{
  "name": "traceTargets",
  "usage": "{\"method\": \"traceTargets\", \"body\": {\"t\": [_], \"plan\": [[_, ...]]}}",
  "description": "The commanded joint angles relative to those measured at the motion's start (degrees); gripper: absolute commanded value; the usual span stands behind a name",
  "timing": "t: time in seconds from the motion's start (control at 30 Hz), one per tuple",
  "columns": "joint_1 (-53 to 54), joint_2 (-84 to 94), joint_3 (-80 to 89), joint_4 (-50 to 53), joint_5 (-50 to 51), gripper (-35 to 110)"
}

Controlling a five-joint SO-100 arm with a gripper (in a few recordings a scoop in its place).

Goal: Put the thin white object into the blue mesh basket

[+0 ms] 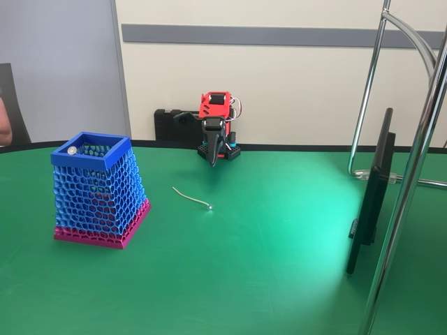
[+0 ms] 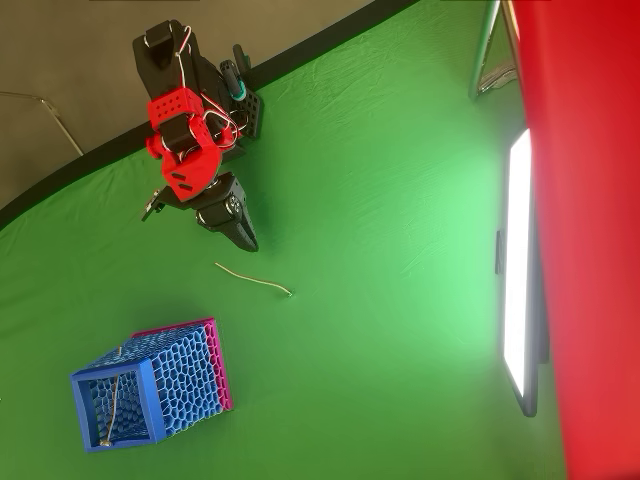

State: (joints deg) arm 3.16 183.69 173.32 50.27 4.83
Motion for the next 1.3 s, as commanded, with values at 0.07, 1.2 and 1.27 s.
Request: {"method": "traceTargets", "body": {"t": [0.07,1.2,1.27], "plan": [[0.26,-6.24,-5.54,0.26,2.9,1],[-0.7,-73.04,-45.0,1.58,30.5,12],[-0.79,-77.7,-47.9,2.55,31.9,13]]}}
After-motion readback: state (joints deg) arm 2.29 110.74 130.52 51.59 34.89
